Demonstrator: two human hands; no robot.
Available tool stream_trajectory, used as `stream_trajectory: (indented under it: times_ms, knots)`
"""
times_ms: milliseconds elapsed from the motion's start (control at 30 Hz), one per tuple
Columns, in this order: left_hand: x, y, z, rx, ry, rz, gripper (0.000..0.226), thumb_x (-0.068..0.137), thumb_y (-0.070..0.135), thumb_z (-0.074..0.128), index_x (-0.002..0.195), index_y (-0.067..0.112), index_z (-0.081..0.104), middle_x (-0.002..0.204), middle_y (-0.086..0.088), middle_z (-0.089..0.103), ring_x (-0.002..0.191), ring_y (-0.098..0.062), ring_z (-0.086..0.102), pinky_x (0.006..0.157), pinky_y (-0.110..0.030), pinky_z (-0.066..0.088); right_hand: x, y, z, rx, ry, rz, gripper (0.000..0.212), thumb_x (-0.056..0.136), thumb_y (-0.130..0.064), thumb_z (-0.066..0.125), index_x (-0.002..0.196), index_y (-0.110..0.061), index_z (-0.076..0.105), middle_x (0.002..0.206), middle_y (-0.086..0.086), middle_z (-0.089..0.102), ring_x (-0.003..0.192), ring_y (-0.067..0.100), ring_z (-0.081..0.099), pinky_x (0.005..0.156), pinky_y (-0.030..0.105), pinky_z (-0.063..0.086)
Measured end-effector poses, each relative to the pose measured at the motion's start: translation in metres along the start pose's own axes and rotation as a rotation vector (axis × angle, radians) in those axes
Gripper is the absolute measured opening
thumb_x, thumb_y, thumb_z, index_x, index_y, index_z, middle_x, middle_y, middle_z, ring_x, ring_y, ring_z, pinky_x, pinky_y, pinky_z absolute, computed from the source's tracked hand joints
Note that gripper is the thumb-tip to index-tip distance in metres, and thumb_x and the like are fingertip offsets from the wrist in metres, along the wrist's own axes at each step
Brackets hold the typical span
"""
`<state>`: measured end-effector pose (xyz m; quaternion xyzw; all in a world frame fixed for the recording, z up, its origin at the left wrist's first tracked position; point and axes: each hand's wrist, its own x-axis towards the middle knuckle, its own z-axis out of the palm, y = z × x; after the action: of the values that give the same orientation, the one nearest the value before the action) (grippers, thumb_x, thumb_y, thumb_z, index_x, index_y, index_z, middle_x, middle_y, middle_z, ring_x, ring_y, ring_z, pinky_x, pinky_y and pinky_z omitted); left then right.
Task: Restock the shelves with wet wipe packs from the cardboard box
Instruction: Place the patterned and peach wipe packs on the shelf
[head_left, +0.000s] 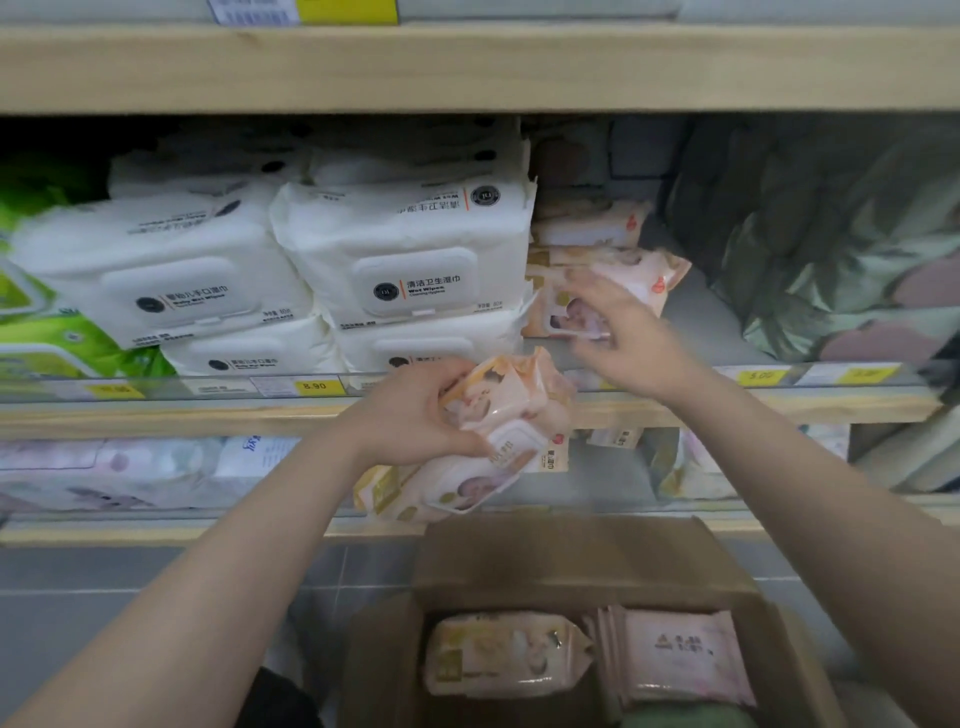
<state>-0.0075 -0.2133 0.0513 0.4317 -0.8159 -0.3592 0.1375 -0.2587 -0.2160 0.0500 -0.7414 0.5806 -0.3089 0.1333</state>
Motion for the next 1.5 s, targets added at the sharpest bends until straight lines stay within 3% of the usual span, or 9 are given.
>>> stream_trajectory:
  times_ms: [67,200,333,533,767,1000,1167,1300,1500]
  knots:
    - [-0.002,0.01,0.004,-0.053,-0.07,0.02,0.049,0.062,0.029,0.085,0.103,0.037,0.06,0.096,0.02,0.065,0.088,0.008,0.059,0.076,-0.017,0.046,-0.039,-0.025,-0.011,0.193,-0.225,0.084,0.073,0.081,-0.011,0.068,0.144,-0.025,0.033,0.147,-0.009,0.034,0.129,-0.006,0.027,0.093,-0.008,0.019]
    - [-0.009,0.031,0.017,-0.148,-0.214,0.056,0.054,0.053,0.033,0.085,0.102,0.032,0.061,0.096,0.013,0.071,0.089,-0.004,0.066,0.083,-0.029,0.052,-0.082,-0.048,-0.008,0.451,-0.458,0.261,0.101,0.063,-0.013,0.086,0.142,-0.028,0.026,0.129,-0.02,0.052,0.116,-0.005,0.052,0.088,0.005,0.041]
    - [-0.017,0.041,0.033,-0.267,-0.207,-0.019,0.073,0.042,0.043,0.085,0.107,0.028,0.054,0.103,0.005,0.068,0.096,-0.012,0.065,0.091,-0.041,0.051,-0.109,-0.052,-0.012,0.527,-0.216,0.365,0.059,0.059,-0.008,0.088,0.109,-0.019,0.059,0.095,-0.008,0.07,0.087,0.002,0.065,0.071,0.014,0.05]
    - [-0.036,0.046,0.037,-0.481,0.313,-0.234,0.084,0.062,0.039,0.082,0.133,0.024,0.04,0.12,0.005,0.052,0.108,-0.01,0.05,0.077,-0.017,0.04,-0.14,-0.03,-0.031,0.718,0.101,0.586,0.042,0.058,-0.016,0.086,0.096,-0.016,0.067,0.089,-0.002,0.075,0.085,0.016,0.071,0.077,0.033,0.055]
    - [-0.036,0.064,0.079,-0.886,0.12,-0.328,0.082,0.049,0.061,0.08,0.122,0.031,0.055,0.117,0.009,0.066,0.107,-0.012,0.062,0.099,-0.037,0.045,-0.151,-0.026,-0.024,1.103,0.145,0.731,0.059,0.066,-0.022,0.08,0.119,-0.009,0.059,0.104,0.011,0.072,0.098,0.028,0.069,0.088,0.043,0.052]
    - [-0.025,0.082,0.096,-0.859,0.272,-0.341,0.037,0.069,0.044,0.076,0.1,0.032,0.061,0.101,0.015,0.067,0.091,0.002,0.059,0.068,-0.014,0.041,-0.148,-0.033,-0.013,0.879,0.323,0.727,0.044,0.07,-0.031,0.078,0.109,-0.02,0.062,0.097,0.0,0.072,0.091,0.017,0.069,0.081,0.035,0.056]
    - [-0.006,0.08,0.1,-0.875,0.39,-0.383,0.053,0.053,0.054,0.08,0.098,0.029,0.067,0.096,0.01,0.072,0.093,-0.012,0.067,0.087,-0.034,0.051,-0.144,-0.028,-0.006,0.726,0.474,0.702,0.066,0.058,-0.044,0.083,0.112,-0.014,0.06,0.098,0.002,0.07,0.092,0.014,0.067,0.078,0.03,0.055]
    - [-0.001,0.076,0.105,-0.908,0.38,-0.449,0.058,0.048,0.056,0.083,0.096,0.028,0.067,0.095,0.008,0.073,0.09,-0.015,0.068,0.087,-0.038,0.053,-0.142,-0.025,-0.007,0.787,0.473,0.689,0.027,0.077,-0.025,0.076,0.099,-0.021,0.062,0.09,-0.002,0.071,0.079,0.012,0.069,0.061,0.017,0.052]
    - [-0.006,0.081,0.099,-0.806,0.41,-0.408,0.055,0.048,0.06,0.079,0.092,0.03,0.065,0.099,0.012,0.068,0.095,-0.009,0.062,0.084,-0.029,0.045,-0.134,-0.017,-0.038,0.492,0.235,0.682,0.116,0.056,-0.048,0.083,0.148,-0.029,0.014,0.143,-0.007,0.033,0.128,0.009,0.036,0.102,0.028,0.035]
